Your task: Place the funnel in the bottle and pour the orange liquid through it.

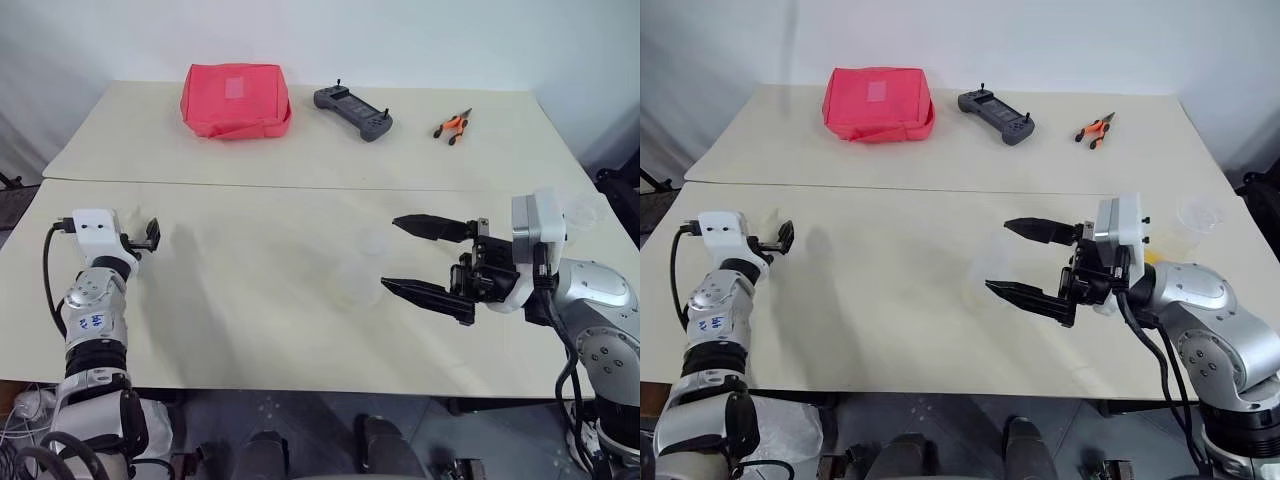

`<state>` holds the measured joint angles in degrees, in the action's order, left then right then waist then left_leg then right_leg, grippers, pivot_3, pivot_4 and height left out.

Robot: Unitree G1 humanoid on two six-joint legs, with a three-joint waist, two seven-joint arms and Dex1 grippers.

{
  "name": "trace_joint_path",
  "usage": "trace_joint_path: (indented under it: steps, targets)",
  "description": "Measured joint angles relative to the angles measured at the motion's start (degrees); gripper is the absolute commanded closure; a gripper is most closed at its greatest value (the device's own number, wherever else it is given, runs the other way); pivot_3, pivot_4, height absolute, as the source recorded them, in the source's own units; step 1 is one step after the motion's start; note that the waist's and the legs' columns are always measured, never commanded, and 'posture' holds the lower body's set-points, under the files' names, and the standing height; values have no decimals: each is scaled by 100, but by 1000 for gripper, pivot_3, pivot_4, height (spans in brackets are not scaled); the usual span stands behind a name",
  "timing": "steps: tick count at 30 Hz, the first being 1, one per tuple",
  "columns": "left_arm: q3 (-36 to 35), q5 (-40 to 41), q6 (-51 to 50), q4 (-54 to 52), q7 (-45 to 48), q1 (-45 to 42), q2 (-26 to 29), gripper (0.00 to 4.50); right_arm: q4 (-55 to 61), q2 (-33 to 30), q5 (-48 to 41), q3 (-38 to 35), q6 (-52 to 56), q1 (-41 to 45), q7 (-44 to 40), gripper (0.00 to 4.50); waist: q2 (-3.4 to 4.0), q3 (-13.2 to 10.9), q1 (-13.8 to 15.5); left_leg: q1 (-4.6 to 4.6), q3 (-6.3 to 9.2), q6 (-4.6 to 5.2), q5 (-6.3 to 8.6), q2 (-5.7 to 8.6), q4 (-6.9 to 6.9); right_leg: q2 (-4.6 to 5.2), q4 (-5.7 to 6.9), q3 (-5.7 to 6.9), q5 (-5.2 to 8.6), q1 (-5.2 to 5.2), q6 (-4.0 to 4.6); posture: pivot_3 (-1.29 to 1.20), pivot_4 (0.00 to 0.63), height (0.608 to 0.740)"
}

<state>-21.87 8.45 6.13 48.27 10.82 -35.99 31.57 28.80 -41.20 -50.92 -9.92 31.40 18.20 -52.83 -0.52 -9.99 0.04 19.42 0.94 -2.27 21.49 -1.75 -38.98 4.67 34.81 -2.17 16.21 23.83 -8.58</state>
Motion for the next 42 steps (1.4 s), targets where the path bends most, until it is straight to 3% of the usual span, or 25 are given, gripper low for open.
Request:
trace_joint_path:
  steps: [6,14,23,29,38,42]
  targets:
    - [-6,62,80,229,-61,-176,2,1867,-46,0,20,3,15,258,114,0,0,0,-22,1,-4,-1,0,-1,3,1,2,2,0,6,0,0,150,740]
    - [-87,301,-350,-228,253,79,243,4464,-24,0,14,31,269,556,497,0,0,0,-22,6,-5,-2,-1,-2,3,3,5,3,0,11,0,0,150,740]
    - [-177,856,-1700,-2127,980,762,573,4464,10,-9,27,23,371,633,688,0,0,0,-6,27,1,-2,-1,-1,-1,7,6,5,0,22,0,0,150,740]
    - [44,1335,-2327,-3377,1938,740,787,4464,-1,-178,41,-154,365,558,664,0,0,0,0,72,2,-5,-2,0,-12,7,17,4,0,70,0,0,150,740]
    - [988,1616,-2372,-3715,3934,-213,1017,4464,-28,-499,28,-751,358,-189,383,0,0,0,-11,79,-3,-6,-3,1,-13,3,16,5,0,77,0,0,150,740]
    - [1636,1613,-2210,-3525,5040,-917,937,4464,80,-579,31,-1154,335,-935,232,0,-6,-4,20,81,0,-6,-3,1,-14,-1,16,5,0,75,0,0,150,740]
